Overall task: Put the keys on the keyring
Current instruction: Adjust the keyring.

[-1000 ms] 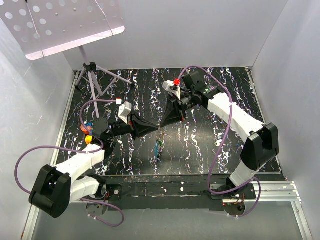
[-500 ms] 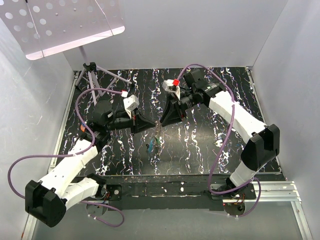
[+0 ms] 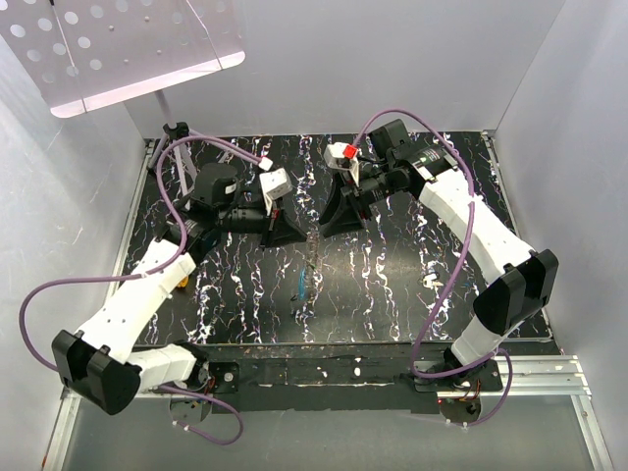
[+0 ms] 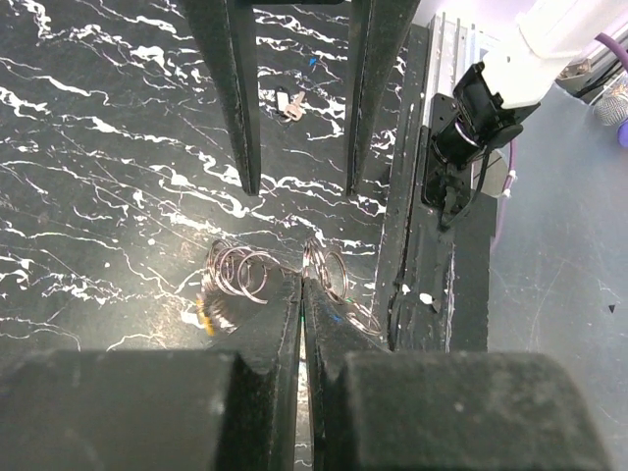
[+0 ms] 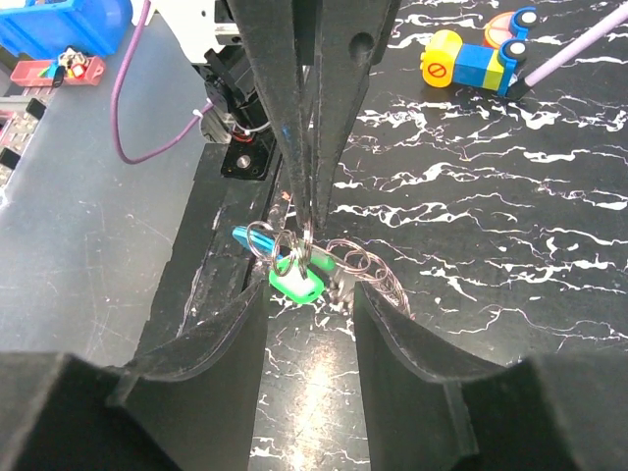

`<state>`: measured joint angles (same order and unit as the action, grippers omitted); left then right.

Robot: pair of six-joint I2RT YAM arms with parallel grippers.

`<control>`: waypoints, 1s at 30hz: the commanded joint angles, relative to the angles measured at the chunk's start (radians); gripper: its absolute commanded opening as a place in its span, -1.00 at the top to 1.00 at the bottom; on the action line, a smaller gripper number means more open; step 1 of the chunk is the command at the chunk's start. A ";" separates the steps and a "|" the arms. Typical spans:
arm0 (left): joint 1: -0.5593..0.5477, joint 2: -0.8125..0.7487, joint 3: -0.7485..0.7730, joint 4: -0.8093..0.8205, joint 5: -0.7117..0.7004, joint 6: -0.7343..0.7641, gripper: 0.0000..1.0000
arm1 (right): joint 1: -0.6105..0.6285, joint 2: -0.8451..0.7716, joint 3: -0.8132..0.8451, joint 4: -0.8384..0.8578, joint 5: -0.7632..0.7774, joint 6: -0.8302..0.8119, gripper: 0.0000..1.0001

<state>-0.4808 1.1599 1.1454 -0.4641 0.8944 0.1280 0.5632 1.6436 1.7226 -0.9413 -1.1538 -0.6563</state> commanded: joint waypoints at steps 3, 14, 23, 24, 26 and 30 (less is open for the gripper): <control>-0.036 0.044 0.137 -0.209 -0.041 0.088 1.00 | 0.007 -0.024 0.038 0.007 0.022 0.043 0.03; -0.071 0.096 0.208 -0.242 -0.080 0.093 1.00 | 0.056 -0.008 0.012 0.058 0.057 0.109 0.11; -0.071 0.100 0.211 -0.240 -0.088 0.088 1.00 | 0.060 -0.008 -0.004 0.061 0.072 0.107 0.28; -0.071 0.098 0.211 -0.239 -0.089 0.090 1.00 | 0.060 -0.007 -0.004 0.061 0.075 0.110 0.29; -0.071 0.095 0.211 -0.234 -0.088 0.087 1.00 | 0.060 -0.004 -0.006 0.065 0.074 0.112 0.32; -0.071 0.089 0.200 -0.219 -0.081 0.075 1.00 | 0.061 0.002 -0.005 0.075 0.078 0.119 0.39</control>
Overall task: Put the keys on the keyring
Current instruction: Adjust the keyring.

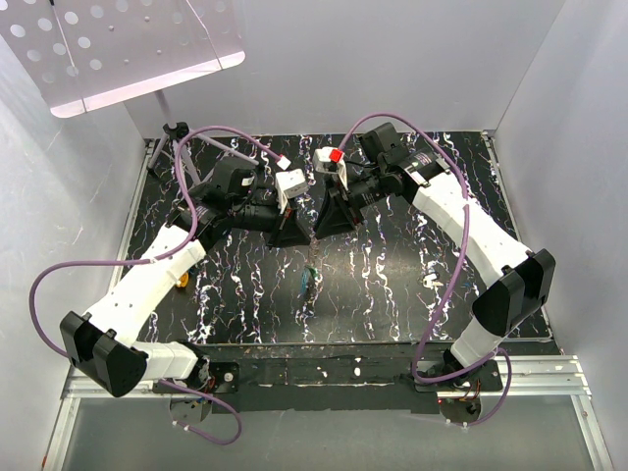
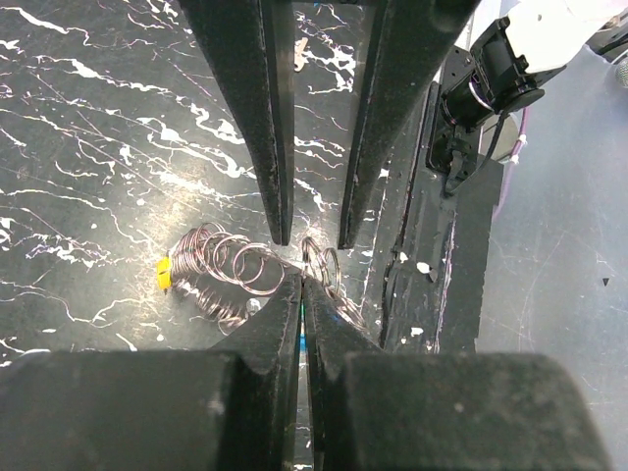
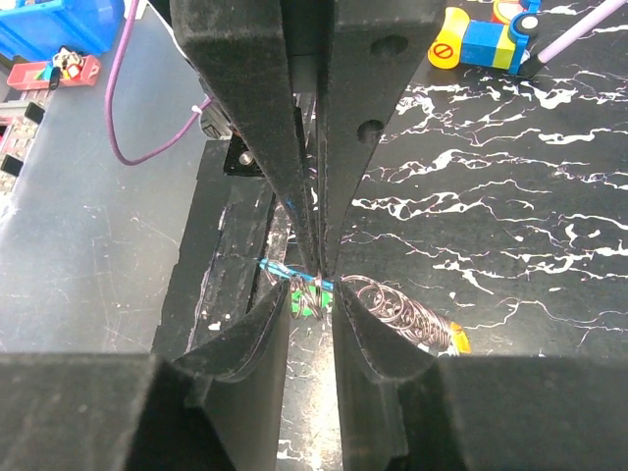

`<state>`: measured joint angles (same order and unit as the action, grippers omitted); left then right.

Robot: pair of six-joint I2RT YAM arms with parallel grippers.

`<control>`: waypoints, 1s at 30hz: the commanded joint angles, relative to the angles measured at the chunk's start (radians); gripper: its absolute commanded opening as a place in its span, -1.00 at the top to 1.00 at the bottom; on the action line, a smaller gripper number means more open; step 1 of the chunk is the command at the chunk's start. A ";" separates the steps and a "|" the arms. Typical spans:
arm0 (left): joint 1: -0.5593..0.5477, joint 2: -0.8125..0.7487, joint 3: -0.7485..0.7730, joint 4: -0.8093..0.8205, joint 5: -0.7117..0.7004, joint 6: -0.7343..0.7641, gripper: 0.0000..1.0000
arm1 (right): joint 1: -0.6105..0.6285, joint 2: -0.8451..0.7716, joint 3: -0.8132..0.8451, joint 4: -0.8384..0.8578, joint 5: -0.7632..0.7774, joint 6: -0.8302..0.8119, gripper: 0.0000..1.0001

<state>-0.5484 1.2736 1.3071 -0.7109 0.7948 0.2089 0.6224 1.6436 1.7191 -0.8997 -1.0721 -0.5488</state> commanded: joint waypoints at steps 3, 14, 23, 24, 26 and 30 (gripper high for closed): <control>-0.004 -0.026 0.026 0.040 0.023 -0.016 1.00 | 0.002 0.004 -0.004 0.033 -0.002 0.012 0.39; -0.004 -0.039 0.009 0.067 0.018 -0.037 1.00 | 0.017 0.005 -0.016 0.027 0.024 -0.010 0.44; -0.004 -0.042 0.007 0.071 0.018 -0.042 1.00 | 0.019 0.010 -0.012 0.016 0.029 -0.019 0.67; -0.004 -0.042 0.007 0.071 0.018 -0.043 1.00 | 0.019 0.012 -0.012 0.013 0.029 -0.022 0.68; -0.004 -0.043 0.006 0.071 0.018 -0.043 1.00 | 0.019 0.012 -0.010 0.012 0.032 -0.023 0.68; -0.004 -0.045 0.003 0.073 0.014 -0.043 1.00 | 0.019 0.009 -0.012 0.005 0.041 -0.031 0.61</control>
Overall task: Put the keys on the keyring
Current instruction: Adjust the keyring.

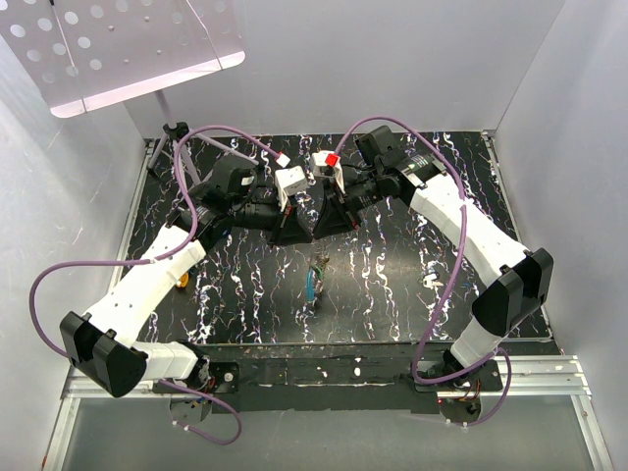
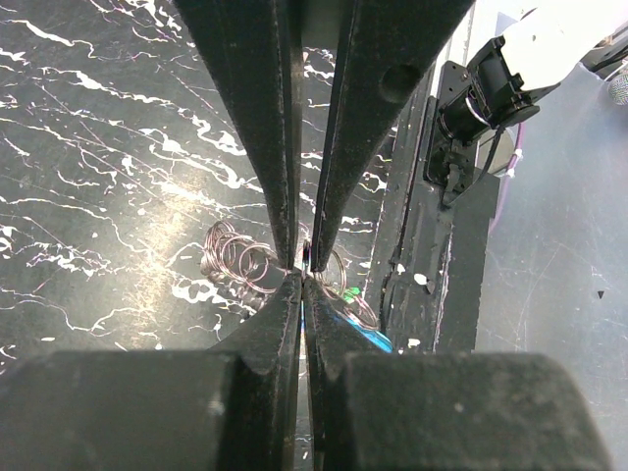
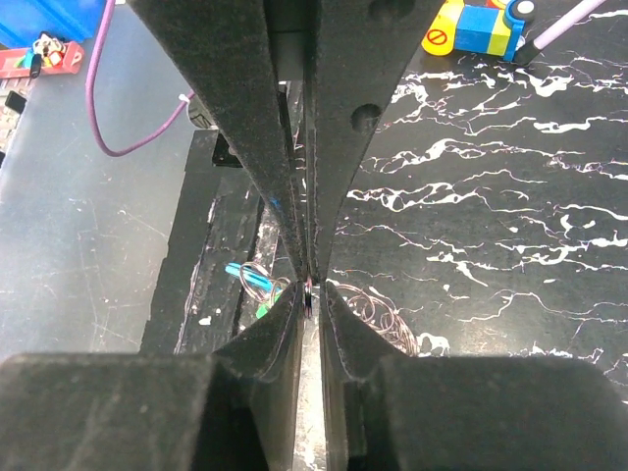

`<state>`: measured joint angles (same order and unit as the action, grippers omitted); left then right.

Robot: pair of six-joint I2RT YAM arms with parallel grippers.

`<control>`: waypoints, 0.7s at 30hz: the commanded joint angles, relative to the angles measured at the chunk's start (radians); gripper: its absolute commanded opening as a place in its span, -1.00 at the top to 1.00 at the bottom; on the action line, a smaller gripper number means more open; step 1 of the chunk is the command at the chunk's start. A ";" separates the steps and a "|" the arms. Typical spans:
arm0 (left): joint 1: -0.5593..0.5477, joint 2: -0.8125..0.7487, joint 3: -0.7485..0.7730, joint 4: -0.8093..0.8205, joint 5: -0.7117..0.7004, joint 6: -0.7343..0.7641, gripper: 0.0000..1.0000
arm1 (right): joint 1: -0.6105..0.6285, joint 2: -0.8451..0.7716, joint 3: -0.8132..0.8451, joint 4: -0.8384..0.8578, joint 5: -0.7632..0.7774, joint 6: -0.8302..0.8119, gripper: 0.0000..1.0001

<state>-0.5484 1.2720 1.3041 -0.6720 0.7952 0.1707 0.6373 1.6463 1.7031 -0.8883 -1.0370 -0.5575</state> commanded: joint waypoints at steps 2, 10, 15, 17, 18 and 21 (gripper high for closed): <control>-0.004 -0.045 0.004 0.034 0.013 -0.005 1.00 | 0.004 0.004 0.001 -0.008 0.008 -0.028 0.56; -0.004 -0.048 0.001 0.040 0.016 -0.010 1.00 | 0.004 0.000 -0.010 -0.017 0.009 -0.047 0.58; -0.004 -0.046 0.000 0.043 0.018 -0.010 1.00 | -0.005 -0.002 -0.003 -0.011 -0.029 -0.029 0.53; -0.004 -0.051 -0.003 0.043 0.019 -0.010 1.00 | -0.007 -0.006 -0.002 -0.011 -0.037 -0.025 0.44; -0.004 -0.051 -0.005 0.043 0.019 -0.011 1.00 | -0.007 -0.009 -0.003 -0.011 -0.032 -0.027 0.42; -0.004 -0.051 -0.009 0.046 0.018 -0.013 1.00 | -0.010 -0.013 -0.014 -0.006 -0.023 -0.028 0.41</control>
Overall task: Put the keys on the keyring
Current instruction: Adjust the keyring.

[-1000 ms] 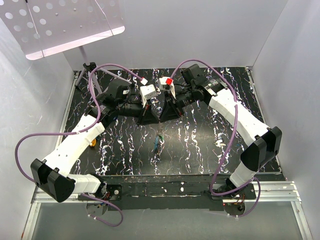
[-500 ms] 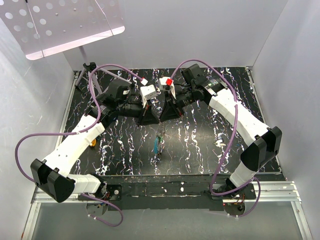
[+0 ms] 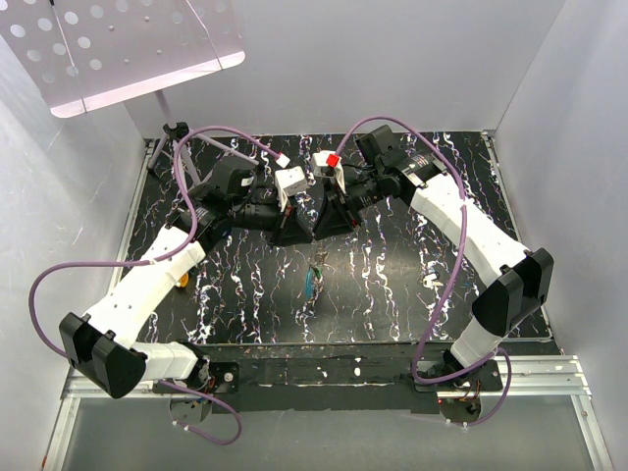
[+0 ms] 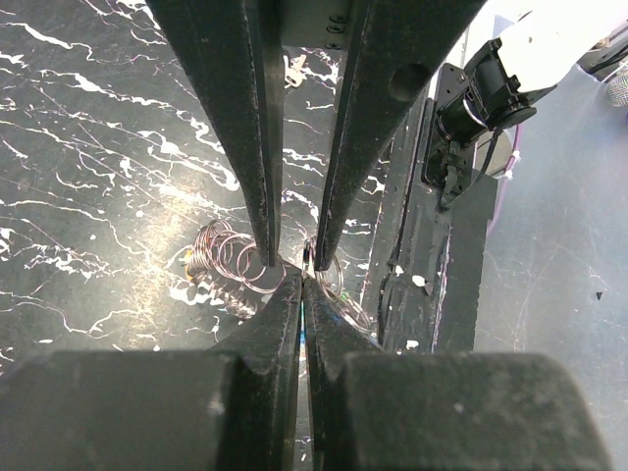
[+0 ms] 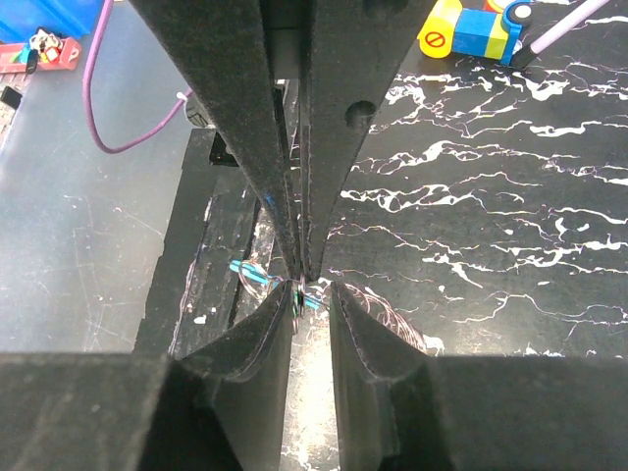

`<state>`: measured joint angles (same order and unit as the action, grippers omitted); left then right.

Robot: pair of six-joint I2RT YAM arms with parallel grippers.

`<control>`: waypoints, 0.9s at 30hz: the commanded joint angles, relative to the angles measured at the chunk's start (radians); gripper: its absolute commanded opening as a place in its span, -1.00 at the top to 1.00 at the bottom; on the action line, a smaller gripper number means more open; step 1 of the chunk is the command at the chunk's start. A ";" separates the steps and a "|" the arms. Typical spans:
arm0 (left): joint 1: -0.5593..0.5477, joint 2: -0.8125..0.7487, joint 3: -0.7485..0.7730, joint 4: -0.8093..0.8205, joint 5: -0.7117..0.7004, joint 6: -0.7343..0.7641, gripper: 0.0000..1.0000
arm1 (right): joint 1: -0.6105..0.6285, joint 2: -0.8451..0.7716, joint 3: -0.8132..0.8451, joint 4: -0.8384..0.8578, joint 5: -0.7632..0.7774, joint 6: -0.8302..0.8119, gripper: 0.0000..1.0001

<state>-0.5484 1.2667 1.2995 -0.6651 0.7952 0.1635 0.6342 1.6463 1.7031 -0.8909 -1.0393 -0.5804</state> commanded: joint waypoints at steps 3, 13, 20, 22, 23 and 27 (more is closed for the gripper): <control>-0.004 -0.047 -0.006 0.039 0.018 -0.007 1.00 | -0.010 -0.013 -0.019 0.003 -0.021 -0.001 0.41; -0.004 -0.055 -0.014 0.044 0.016 -0.009 1.00 | -0.021 -0.019 -0.026 0.013 -0.028 0.014 0.44; -0.004 -0.056 -0.014 0.050 0.013 -0.013 1.00 | -0.021 -0.022 -0.036 0.013 -0.025 0.013 0.53; -0.004 -0.056 -0.016 0.052 0.013 -0.016 1.00 | -0.021 -0.022 -0.037 0.014 -0.024 0.013 0.56; -0.004 -0.056 -0.017 0.053 0.013 -0.016 1.00 | -0.021 -0.022 -0.037 0.013 -0.024 0.011 0.57; -0.004 -0.056 -0.019 0.061 0.010 -0.022 1.00 | -0.021 -0.022 -0.042 0.015 -0.024 0.011 0.60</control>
<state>-0.5503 1.2602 1.2827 -0.6529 0.7910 0.1528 0.6170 1.6463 1.6714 -0.8871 -1.0554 -0.5716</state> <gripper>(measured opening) 0.010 0.206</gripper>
